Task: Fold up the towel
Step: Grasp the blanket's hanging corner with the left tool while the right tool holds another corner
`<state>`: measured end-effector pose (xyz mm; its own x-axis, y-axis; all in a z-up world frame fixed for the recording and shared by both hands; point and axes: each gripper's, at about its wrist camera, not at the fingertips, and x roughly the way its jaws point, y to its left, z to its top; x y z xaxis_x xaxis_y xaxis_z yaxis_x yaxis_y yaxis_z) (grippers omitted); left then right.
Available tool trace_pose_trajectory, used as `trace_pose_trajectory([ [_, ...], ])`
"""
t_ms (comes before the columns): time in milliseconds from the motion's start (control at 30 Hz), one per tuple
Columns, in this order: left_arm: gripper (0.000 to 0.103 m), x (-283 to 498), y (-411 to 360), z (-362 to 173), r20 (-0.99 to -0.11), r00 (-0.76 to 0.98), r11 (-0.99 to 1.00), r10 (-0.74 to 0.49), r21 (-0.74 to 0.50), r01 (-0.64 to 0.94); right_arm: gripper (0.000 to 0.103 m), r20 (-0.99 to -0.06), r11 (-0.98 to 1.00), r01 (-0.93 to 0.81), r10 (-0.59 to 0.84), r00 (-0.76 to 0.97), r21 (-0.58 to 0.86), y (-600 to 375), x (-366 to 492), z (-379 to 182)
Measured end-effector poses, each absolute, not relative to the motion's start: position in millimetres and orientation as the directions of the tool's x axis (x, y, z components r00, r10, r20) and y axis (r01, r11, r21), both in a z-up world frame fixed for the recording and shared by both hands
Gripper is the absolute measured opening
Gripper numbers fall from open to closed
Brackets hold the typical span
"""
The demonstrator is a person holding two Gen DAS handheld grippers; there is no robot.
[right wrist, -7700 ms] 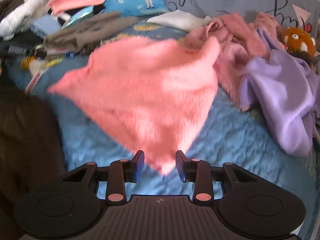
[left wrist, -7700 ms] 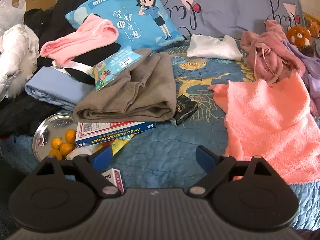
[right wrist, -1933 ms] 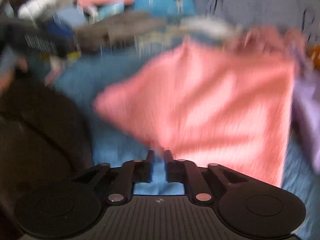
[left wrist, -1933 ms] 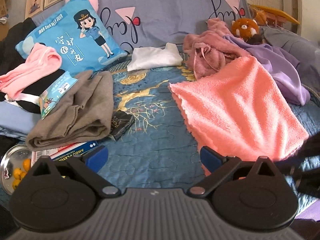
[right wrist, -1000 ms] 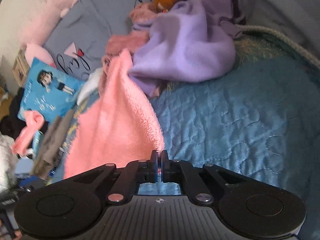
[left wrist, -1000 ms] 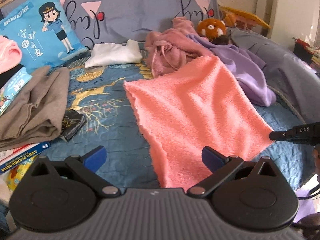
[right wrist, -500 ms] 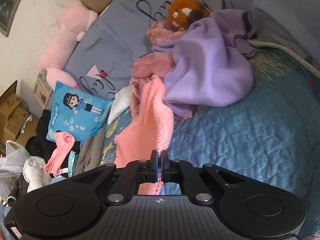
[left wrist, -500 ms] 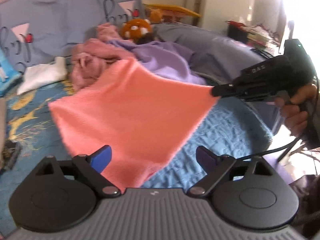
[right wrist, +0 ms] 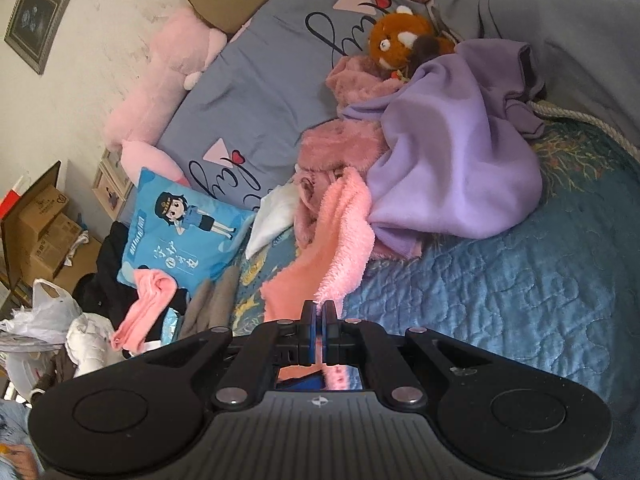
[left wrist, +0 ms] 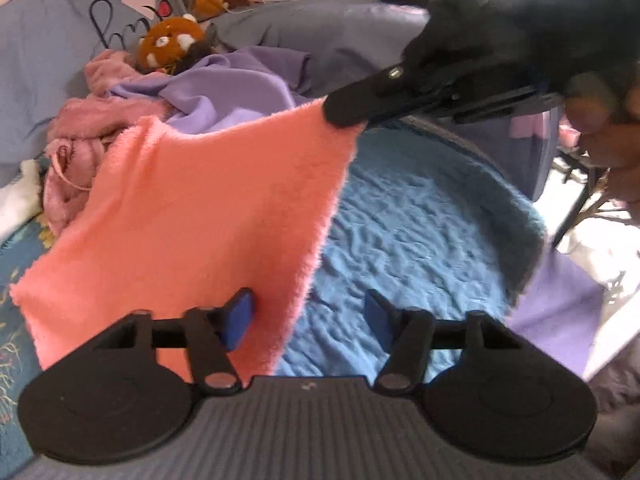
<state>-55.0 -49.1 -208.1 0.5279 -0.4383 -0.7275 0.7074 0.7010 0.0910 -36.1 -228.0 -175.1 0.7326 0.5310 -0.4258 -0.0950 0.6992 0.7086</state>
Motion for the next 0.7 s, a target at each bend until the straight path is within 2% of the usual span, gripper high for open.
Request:
trace_pose_trajectory([
  [33, 0.041, -52, -53, -212, -0.732, 0.543, 0.712, -0.412, 0.113, 0.693, 0.003, -0.423, 0.697, -0.096, 0.533, 0.733, 0.711, -228, -36, -175],
  [100, 0.021, -48, -57, -220, -0.744, 0.566, 0.733, -0.356, 0.153, 0.663, 0.003, -0.417, 0.692, -0.1, 0.537, 0.734, 0.715, -229, -37, -176],
  [200, 0.011, -49, -51, -219, -0.737, 0.597, 0.76, -0.317, 0.178, 0.625, 0.003, -0.4, 0.674, -0.095, 0.539, 0.742, 0.733, -231, -39, -176],
  [433, 0.008, -61, -36, -213, -0.732, 0.642, 0.8, -0.229, 0.235, 0.553, 0.003, -0.392, 0.679, -0.065, 0.496, 0.775, 0.731, -242, -43, -172],
  [700, 0.008, -74, 11, -215, -0.754, 0.656, 0.825, -0.027, 0.354, 0.44, 0.003, -0.434, 0.673, -0.008, 0.486, 0.759, 0.739, -255, -53, -184],
])
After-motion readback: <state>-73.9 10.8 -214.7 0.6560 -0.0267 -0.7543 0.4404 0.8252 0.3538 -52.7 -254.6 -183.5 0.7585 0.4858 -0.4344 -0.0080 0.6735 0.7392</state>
